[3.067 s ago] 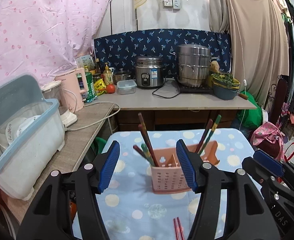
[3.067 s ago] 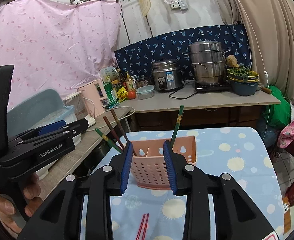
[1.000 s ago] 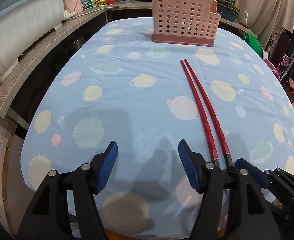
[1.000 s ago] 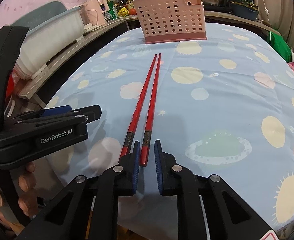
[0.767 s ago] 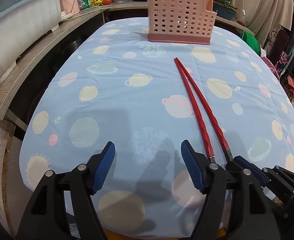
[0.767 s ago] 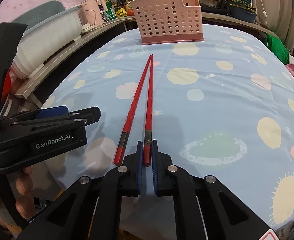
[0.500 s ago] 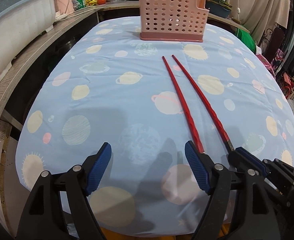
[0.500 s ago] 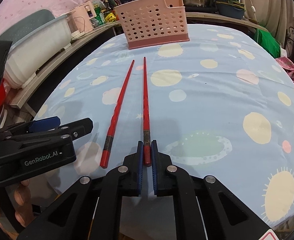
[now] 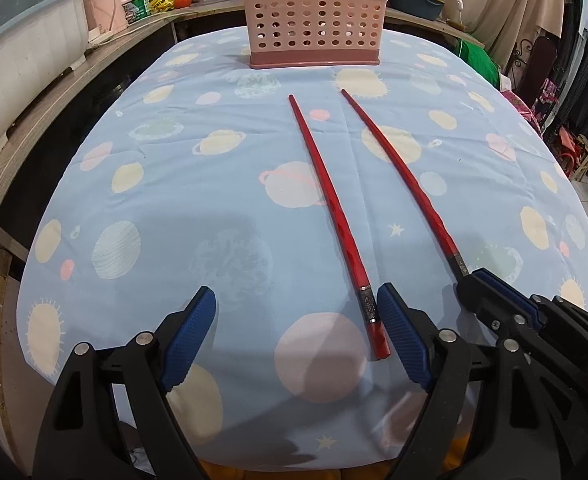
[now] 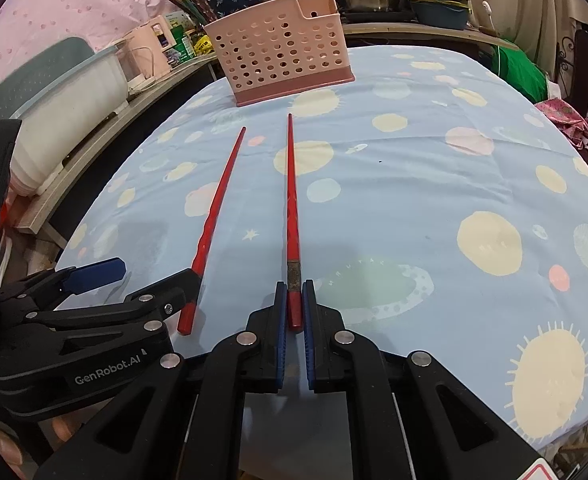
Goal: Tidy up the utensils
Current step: 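Close the right tool on a red chopstick while the left tool grasps the other red chopstick, then lift the red chopstick with the left tool while the right tool carries its red chopstick to the basket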
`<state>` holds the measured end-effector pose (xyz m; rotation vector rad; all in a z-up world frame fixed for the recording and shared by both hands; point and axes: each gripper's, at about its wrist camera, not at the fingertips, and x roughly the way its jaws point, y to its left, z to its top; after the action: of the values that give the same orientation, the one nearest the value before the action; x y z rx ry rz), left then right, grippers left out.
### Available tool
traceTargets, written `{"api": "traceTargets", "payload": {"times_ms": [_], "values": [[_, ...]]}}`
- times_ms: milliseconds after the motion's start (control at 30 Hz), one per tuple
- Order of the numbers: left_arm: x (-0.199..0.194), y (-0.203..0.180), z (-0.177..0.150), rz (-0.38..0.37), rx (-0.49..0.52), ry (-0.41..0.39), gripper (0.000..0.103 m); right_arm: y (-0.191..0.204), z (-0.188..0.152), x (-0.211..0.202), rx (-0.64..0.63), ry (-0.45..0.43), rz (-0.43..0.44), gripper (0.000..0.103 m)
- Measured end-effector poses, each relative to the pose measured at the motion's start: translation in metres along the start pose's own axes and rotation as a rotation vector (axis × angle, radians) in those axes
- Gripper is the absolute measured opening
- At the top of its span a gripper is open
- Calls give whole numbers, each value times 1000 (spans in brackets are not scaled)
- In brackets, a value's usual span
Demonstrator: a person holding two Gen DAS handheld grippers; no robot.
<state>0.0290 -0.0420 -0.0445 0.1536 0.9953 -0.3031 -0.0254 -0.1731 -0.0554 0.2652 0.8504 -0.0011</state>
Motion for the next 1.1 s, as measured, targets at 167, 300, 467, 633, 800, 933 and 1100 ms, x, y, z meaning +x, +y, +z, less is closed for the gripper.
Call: {"api": "traceTargets", "payload": {"times_ms": [167,300,467,633,800,933,1100], "values": [[1,-2,-1,1,2,1,75,0,0,0,1,0,2,7],[2,-1,-1,-8,10,17,60,0,-1,0,3,0,4,8],[-1,1,0,-14,9,13,34,-1,-1,-1,3,0,4,8],[-1,5,0,-21,-1,18,7,-1,-1,-1,3,-1,4,7],[-1,6,1,-30,-5,26,7,-1,-2,-2,4,-3,3,7],[-1,5,1,-27,-3,27,7,-1,-2,-3,5,-6,3,7],[-2,5,1,-25,-2,31,7,-1,-2,-4,4,-8,6,7]]}}
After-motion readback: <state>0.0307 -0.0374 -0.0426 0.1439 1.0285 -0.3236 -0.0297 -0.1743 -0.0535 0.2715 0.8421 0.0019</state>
